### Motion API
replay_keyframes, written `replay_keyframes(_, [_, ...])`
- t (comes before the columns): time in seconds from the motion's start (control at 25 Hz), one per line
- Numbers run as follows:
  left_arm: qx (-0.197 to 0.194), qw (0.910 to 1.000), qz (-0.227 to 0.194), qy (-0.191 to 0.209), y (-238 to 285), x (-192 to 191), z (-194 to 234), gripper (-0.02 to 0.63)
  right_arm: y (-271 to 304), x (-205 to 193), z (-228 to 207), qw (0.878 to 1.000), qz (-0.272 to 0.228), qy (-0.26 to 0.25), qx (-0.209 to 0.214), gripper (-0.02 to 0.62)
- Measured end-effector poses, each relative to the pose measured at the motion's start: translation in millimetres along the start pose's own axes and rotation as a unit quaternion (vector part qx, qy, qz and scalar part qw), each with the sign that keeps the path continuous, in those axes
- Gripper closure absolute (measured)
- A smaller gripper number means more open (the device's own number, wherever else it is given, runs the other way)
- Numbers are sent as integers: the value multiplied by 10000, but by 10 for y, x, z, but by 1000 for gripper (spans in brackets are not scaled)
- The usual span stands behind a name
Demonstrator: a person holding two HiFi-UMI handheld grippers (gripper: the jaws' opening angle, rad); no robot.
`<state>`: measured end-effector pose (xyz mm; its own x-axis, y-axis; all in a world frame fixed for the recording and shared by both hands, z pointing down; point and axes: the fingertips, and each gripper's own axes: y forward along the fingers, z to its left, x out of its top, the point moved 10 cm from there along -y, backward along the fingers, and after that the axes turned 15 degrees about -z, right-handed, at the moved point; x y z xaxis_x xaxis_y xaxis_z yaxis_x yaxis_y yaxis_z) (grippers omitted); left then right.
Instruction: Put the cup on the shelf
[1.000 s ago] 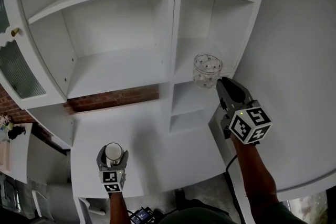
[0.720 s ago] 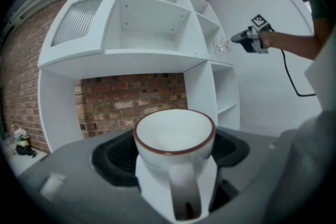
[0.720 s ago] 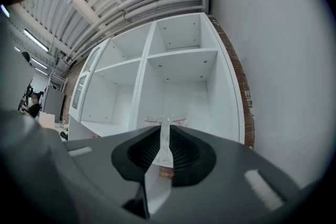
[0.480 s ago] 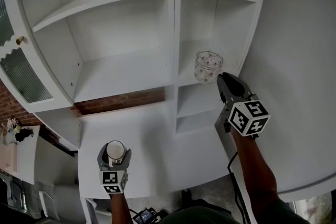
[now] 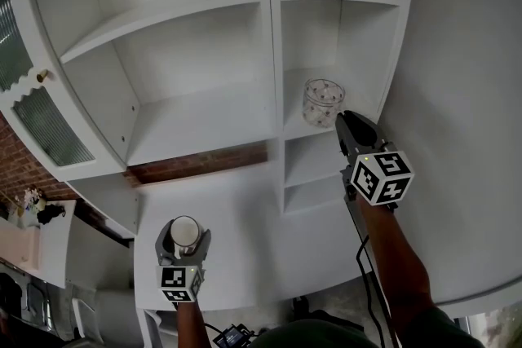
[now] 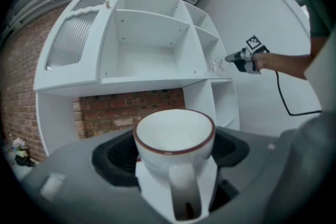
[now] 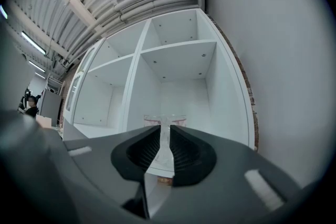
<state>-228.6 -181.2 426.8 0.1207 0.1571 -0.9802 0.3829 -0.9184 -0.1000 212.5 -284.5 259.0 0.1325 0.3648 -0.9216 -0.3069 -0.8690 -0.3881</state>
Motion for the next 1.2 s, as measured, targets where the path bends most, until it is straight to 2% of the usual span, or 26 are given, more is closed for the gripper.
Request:
replay_keyframes(0.64, [-62,9986,-472,220,212,563,15,215,393,-135,-89,9993,-225,-303,-35,534])
replay_keyframes(0.84, [-18,9980,-578,270,299,741,68,215,496,-197,-117,9982,-172,-575,-15,531])
replay_keyframes(1.0, [-1,9970,-682,368,389,910,116,215,475,-168,-43,9944,-270,-1018,19,439])
replay_keyframes(1.2, [56,9961,-763,438,516,1072,174,215,263,-4,34,9886,-702,-1329,-44,431])
